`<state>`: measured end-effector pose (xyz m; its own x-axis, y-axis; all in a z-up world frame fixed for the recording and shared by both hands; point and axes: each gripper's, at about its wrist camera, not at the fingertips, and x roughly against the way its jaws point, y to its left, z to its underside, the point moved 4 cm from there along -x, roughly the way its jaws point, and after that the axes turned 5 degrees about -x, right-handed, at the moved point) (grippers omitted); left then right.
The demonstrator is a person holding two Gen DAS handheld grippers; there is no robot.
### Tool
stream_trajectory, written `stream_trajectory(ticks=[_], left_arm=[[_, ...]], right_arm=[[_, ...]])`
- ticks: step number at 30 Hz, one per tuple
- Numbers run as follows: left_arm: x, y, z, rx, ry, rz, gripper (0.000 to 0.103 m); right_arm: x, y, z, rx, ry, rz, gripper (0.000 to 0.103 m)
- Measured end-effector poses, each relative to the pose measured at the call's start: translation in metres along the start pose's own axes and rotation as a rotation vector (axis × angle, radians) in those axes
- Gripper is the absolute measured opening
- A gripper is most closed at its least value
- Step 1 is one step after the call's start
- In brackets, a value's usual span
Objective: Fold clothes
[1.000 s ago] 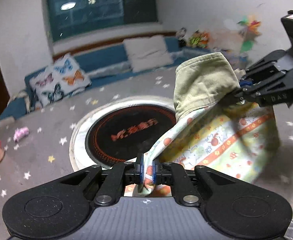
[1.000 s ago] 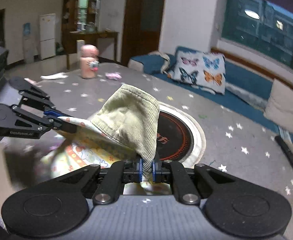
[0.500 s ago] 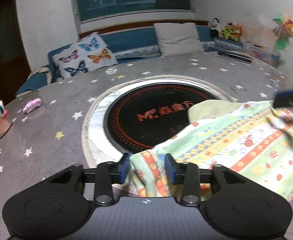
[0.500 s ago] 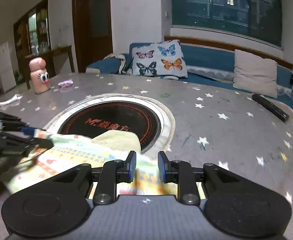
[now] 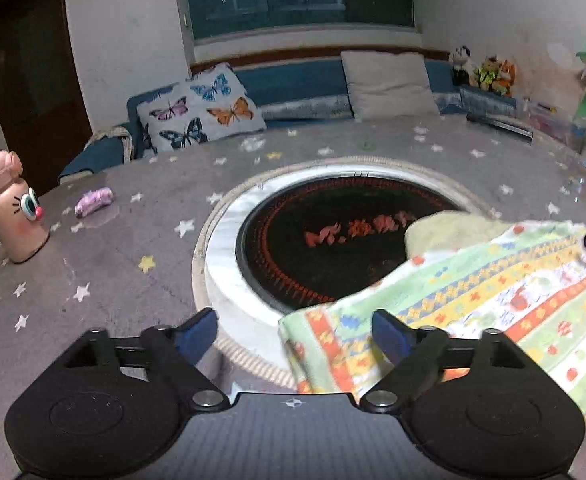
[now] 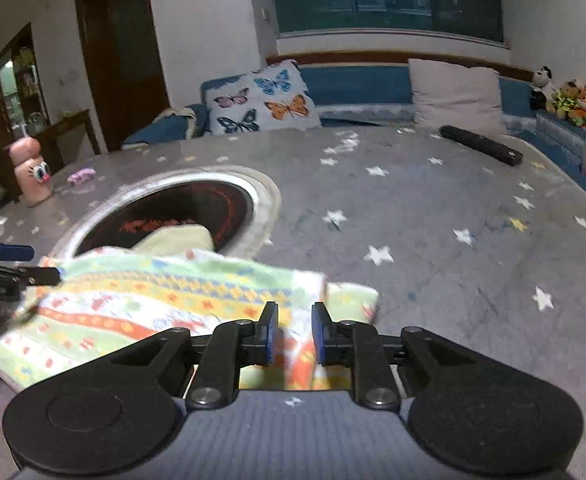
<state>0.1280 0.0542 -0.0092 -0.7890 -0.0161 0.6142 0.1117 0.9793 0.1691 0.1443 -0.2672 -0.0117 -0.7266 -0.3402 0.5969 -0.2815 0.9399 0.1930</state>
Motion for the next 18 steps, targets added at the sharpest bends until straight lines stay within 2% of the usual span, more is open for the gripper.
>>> stream_trajectory(ticks=[3,7,13,18], left_arm=[[0.005,-0.009,-0.008,-0.019,-0.029,-0.001,0.088],[0.0,-0.019,-0.017,-0.048,-0.032,0.004,0.088],[-0.03,-0.03,-0.019,-0.096,0.045,-0.021,0.088],[-0.032,-0.03,-0.023,-0.081,0.05,-0.027,0.089]], right_arm=[[-0.008,0.016,-0.007,0.023,-0.007,-0.057,0.018],[-0.032,0.045,-0.015,0.06,0.026,-0.128,0.018],[-0.062,0.053,-0.018,0.066,0.074,-0.108,0.018],[-0.051,0.043,-0.022,0.015,0.069,-0.111,0.019]])
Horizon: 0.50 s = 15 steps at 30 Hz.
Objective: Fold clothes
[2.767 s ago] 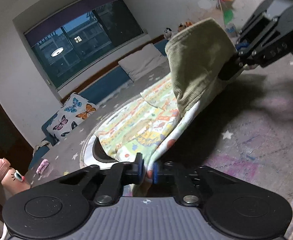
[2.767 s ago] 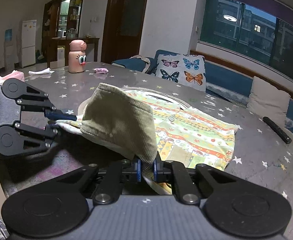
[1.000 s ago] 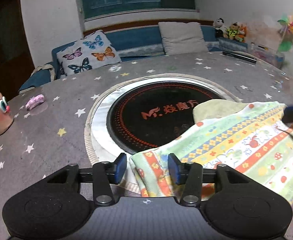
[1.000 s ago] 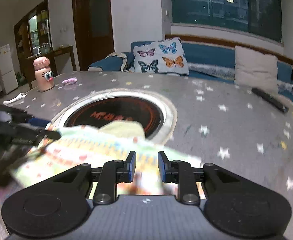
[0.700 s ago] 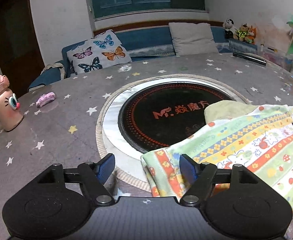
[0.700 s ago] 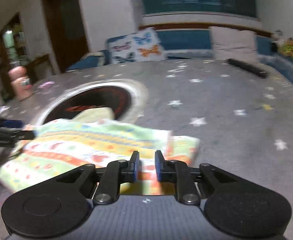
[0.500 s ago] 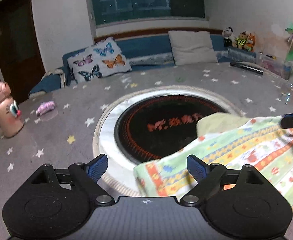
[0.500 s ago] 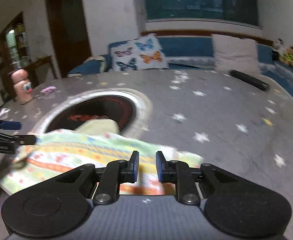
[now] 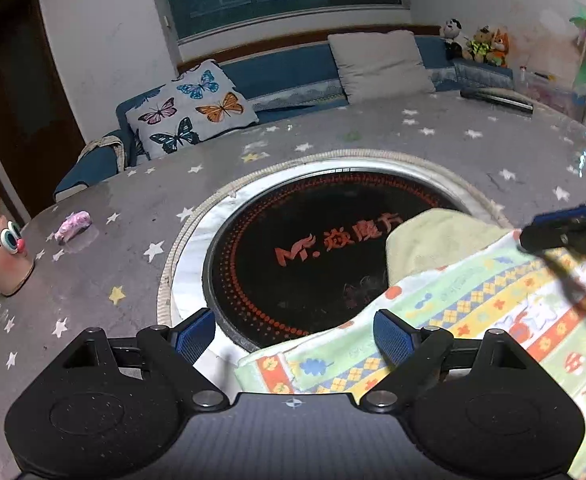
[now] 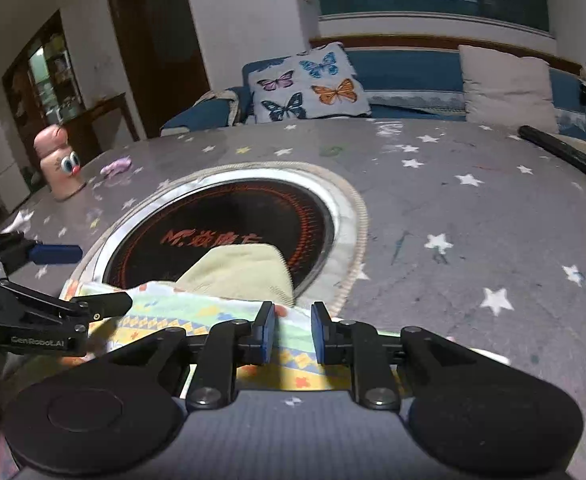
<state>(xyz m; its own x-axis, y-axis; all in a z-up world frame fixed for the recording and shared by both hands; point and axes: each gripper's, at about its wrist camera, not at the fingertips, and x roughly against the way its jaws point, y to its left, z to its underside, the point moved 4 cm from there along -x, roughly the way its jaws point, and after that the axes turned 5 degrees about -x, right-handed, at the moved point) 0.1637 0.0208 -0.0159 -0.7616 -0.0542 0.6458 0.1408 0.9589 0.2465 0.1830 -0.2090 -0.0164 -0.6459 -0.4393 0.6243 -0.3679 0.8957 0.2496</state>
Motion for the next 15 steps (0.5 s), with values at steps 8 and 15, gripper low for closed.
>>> stream_trajectory(ticks=[8,15], left_arm=[[0.029,-0.031,0.005,-0.081,-0.079,0.006,0.092],[0.046,-0.05,0.028,-0.147,-0.115,-0.012,0.092]], right_arm=[[0.027,0.039,0.021,0.18,-0.032,-0.076,0.02],[0.042,0.063,0.056,0.314,-0.033,-0.087,0.021]])
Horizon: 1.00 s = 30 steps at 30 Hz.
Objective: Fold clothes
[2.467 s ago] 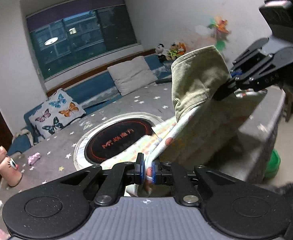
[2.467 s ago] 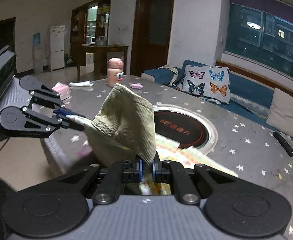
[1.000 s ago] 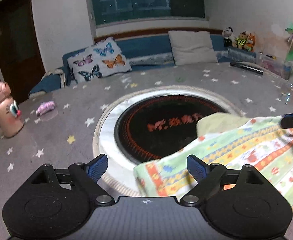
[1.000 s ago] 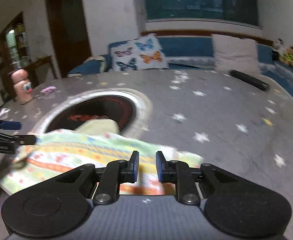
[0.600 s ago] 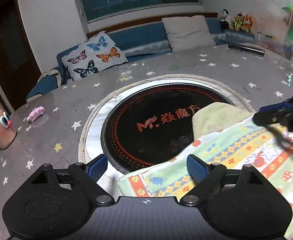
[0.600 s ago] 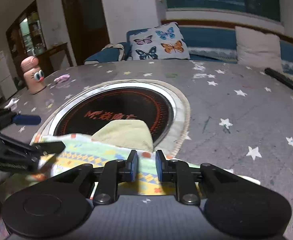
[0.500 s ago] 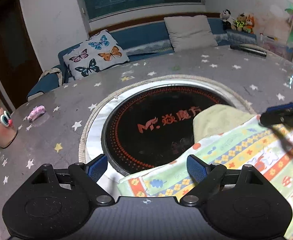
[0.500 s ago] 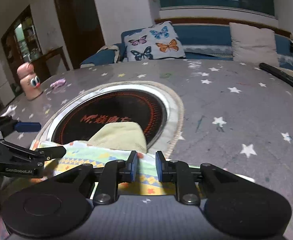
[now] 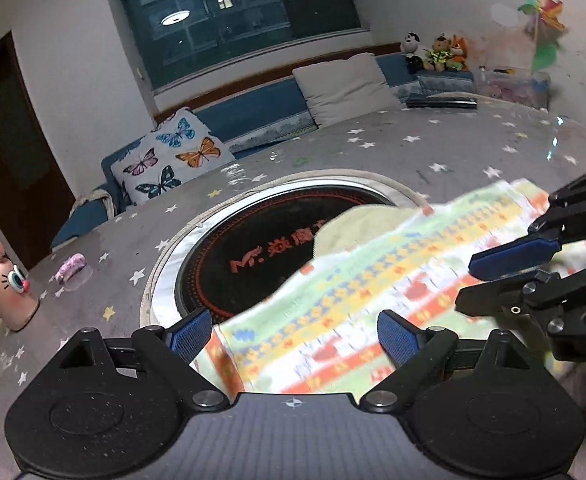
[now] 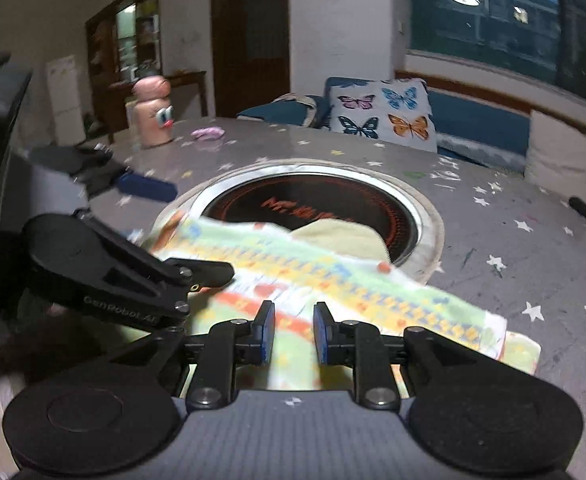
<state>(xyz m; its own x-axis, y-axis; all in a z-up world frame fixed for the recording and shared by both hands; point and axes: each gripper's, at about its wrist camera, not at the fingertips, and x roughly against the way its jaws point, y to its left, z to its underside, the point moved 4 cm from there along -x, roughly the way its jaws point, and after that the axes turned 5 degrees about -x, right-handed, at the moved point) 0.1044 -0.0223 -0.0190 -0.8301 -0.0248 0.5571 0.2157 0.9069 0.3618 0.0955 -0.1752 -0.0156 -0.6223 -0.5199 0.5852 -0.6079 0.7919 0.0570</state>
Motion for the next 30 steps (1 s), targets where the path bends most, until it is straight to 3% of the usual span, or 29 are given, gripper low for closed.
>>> stream_trajectory(ticks=[6,13,16,23,30], left_arm=[[0.015,-0.011,0.009,-0.012,-0.039,-0.021,0.093],[0.024,-0.013,0.024,0.005,-0.053,-0.035,0.095],[0.026,-0.009,0.027,0.028,-0.051,-0.037,0.098],[0.029,-0.002,0.034,0.078,-0.043,-0.044,0.099],[0.031,0.0,0.035,0.086,-0.04,-0.05,0.101]], right_arm=[[0.022,0.025,0.022,0.08,-0.018,0.004,0.021],[0.043,0.025,0.042,0.012,-0.012,-0.006,0.023],[0.054,0.012,0.045,-0.055,0.001,0.008,0.032],[0.074,-0.039,0.049,-0.242,-0.02,0.121,0.032],[0.064,-0.083,0.042,-0.387,-0.046,0.217,0.032]])
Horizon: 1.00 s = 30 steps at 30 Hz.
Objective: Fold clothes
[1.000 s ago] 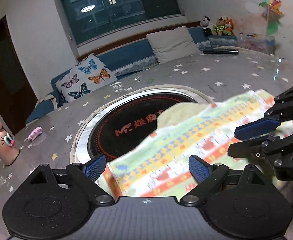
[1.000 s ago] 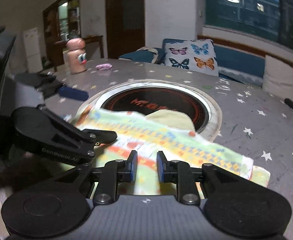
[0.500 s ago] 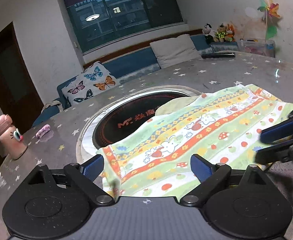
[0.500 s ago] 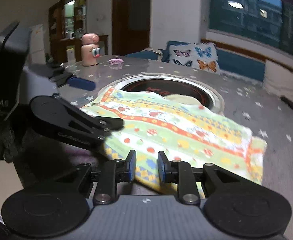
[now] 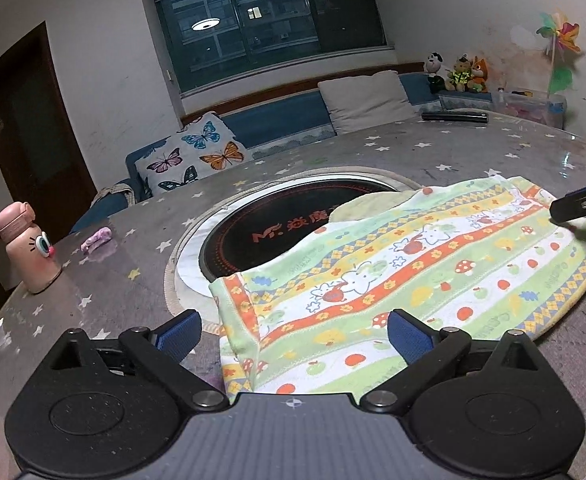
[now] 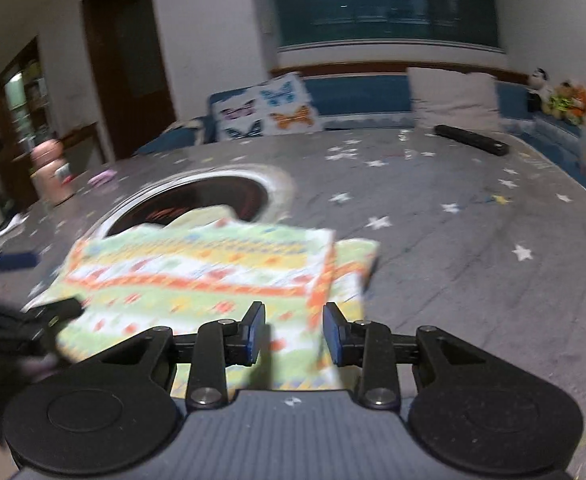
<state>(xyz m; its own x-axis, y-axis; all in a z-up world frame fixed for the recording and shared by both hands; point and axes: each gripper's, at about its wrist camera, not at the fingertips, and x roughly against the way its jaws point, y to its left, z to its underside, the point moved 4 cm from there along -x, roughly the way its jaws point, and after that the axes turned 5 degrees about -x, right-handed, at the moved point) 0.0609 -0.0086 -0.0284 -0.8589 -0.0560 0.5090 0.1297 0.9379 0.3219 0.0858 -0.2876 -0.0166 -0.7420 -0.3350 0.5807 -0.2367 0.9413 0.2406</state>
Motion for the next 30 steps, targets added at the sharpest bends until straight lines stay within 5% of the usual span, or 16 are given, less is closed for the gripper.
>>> stream_trajectory(ticks=[2,6,9,21,30], left_arm=[[0.0,0.001,-0.001,-0.001,-0.002,-0.003,0.101],[0.0,0.005,-0.003,0.002,-0.004,-0.009,0.102],[-0.001,0.01,-0.005,0.009,0.0,-0.019,0.102],[-0.027,0.035,-0.013,0.033,0.047,-0.081,0.103],[-0.056,0.05,-0.019,0.073,0.107,-0.101,0.103]], right_arm=[[-0.009,-0.009,-0.003,-0.055,0.027,0.0,0.031],[-0.013,-0.017,-0.001,-0.104,0.046,-0.025,0.012],[-0.007,-0.012,0.0,-0.095,0.019,-0.009,0.007],[0.003,-0.006,-0.01,-0.046,-0.031,0.058,0.016],[-0.046,0.0,-0.035,-0.007,-0.02,0.031,0.016]])
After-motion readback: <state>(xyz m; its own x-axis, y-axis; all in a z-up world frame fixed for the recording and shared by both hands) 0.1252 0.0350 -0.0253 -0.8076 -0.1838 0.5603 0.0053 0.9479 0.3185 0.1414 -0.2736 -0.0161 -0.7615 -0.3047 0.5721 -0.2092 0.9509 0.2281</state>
